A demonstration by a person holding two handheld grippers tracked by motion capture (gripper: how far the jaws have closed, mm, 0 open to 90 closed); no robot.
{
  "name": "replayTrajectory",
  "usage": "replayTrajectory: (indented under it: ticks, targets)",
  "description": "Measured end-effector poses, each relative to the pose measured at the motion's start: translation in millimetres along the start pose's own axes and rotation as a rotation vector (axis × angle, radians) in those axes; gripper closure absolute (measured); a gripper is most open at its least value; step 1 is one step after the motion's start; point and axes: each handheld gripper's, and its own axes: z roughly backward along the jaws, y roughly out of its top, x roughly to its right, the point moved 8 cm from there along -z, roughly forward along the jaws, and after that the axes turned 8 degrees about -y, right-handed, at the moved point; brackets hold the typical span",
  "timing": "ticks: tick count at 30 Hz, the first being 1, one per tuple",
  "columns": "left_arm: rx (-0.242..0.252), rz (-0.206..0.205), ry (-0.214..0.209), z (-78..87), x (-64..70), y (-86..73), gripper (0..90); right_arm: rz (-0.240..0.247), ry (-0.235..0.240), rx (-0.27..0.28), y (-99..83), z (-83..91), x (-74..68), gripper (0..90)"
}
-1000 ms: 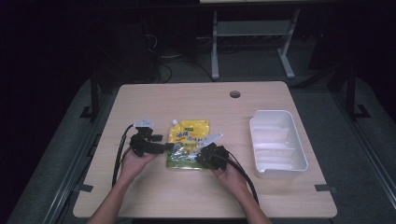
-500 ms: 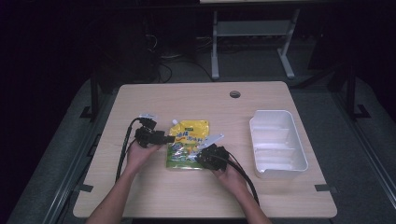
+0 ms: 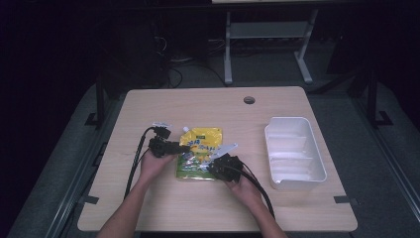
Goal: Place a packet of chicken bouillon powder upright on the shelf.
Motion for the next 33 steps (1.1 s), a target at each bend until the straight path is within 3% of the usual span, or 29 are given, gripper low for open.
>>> replayTrajectory:
  ticks: [2, 3, 5, 11, 14, 19, 20, 21, 22, 25, 27, 29, 31, 33]
  targets:
    - [0.003, 0.001, -0.014, 0.2, 0.6, 0.1, 52.9, -0.001, 0.000, 0.002, 0.0, -0.1, -0.1, 82.0]
    - [0.003, 0.000, -0.024, 0.4, 1.8, 0.3, 59.7, -0.002, 0.001, 0.003, 0.0, -0.2, 0.0, 82.3]
    - [0.001, -0.005, -0.028, -0.1, 3.4, 0.2, 61.3, -0.003, 0.001, 0.002, -0.2, -0.2, -0.1, 82.3]
    - [-0.003, 0.001, -0.051, -0.7, 4.0, -1.1, 82.3, -0.002, -0.004, 0.006, -0.7, -0.2, -0.6, 82.5]
    - [0.001, 0.002, -0.063, 1.7, 4.1, -0.3, 86.9, -0.004, -0.006, 0.008, -0.9, -0.2, -0.7, 82.5]
    - [-0.002, -0.018, -0.073, 6.1, 7.2, 0.7, 89.5, -0.006, 0.000, 0.010, -0.9, -0.1, -0.7, 80.2]
    - [-0.002, -0.029, -0.078, 8.7, 8.6, 0.7, 89.7, -0.019, 0.024, 0.012, -0.1, 0.7, -0.8, 74.4]
    - [-0.002, -0.029, -0.078, 8.7, 8.6, 0.7, 89.8, -0.019, 0.024, 0.012, -0.1, 0.7, -0.8, 74.4]
    - [0.002, -0.035, -0.088, 10.2, 10.2, 0.5, 89.9, -0.008, -0.002, 0.006, 0.3, 3.8, 1.7, 69.2]
    - [0.013, -0.068, -0.107, 16.1, 18.1, 2.4, 90.0, -0.010, 0.000, 0.024, 2.3, 10.2, 4.1, 65.1]
    - [0.041, -0.093, -0.124, 23.6, 26.5, 7.1, 90.0, -0.031, -0.006, 0.068, 9.1, 25.9, 9.9, 58.7]
    - [0.047, -0.103, -0.125, 25.8, 29.1, 7.9, 90.0, -0.044, -0.001, 0.086, 11.4, 31.4, 12.3, 56.8]
    - [0.046, -0.140, -0.118, 32.1, 36.3, 8.4, 90.0, -0.069, -0.002, 0.107, 13.3, 45.1, 19.6, 51.2]
    - [0.051, -0.147, -0.122, 34.5, 38.8, 8.6, 90.0, -0.073, -0.005, 0.104, 12.9, 47.4, 21.7, 49.0]
